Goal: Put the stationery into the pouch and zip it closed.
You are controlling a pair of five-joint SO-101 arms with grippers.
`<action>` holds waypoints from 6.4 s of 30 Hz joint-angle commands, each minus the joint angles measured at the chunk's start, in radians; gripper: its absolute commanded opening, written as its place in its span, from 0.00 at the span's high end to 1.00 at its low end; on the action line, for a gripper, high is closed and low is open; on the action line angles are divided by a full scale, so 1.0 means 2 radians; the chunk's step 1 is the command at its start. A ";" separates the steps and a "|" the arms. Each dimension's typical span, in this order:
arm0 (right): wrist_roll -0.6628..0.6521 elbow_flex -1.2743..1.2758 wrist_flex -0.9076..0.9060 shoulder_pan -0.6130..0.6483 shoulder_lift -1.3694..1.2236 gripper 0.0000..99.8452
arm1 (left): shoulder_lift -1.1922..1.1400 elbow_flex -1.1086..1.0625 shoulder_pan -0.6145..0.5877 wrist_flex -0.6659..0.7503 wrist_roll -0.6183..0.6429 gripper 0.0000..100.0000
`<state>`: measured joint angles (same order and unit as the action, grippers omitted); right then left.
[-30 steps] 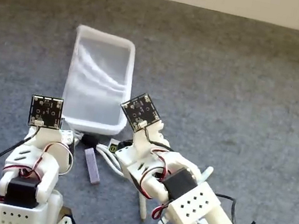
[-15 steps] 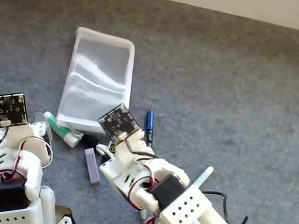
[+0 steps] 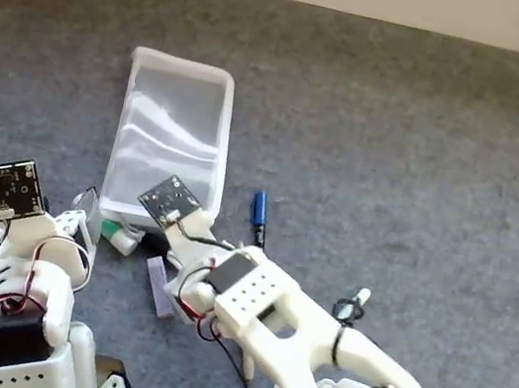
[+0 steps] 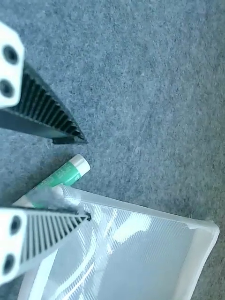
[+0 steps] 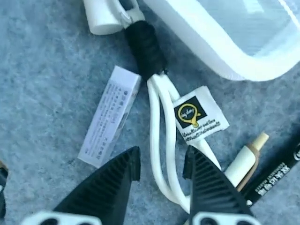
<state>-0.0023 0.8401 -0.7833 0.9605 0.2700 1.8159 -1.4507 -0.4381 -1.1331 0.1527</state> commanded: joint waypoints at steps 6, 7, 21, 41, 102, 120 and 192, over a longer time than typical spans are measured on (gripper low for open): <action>-0.005 -0.039 0.046 0.003 -0.053 0.85 | 0.006 -0.003 -0.005 0.006 0.006 0.78; -0.005 -0.040 0.046 0.003 -0.060 0.85 | 0.006 -0.003 -0.005 0.006 0.006 0.78; -0.052 -0.040 0.021 -0.033 -0.096 0.99 | 0.005 -0.003 -0.005 0.006 0.005 0.78; -0.052 0.046 -0.010 -0.063 0.194 0.99 | 0.005 0.001 0.026 -0.026 -0.026 0.73; -0.048 0.101 -0.035 -0.056 0.535 0.99 | 0.005 -0.053 0.150 -0.043 -0.124 0.69; -0.052 0.023 -0.060 -0.013 0.531 0.99 | 0.007 0.061 0.154 -0.101 -0.061 0.68; -0.048 0.015 -0.116 -0.087 0.536 0.99 | 0.006 -0.017 0.151 0.028 -0.057 0.99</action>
<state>-0.0944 0.9659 -1.0134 0.8071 1.3149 1.8159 -1.5581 -0.1158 -1.0932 0.0330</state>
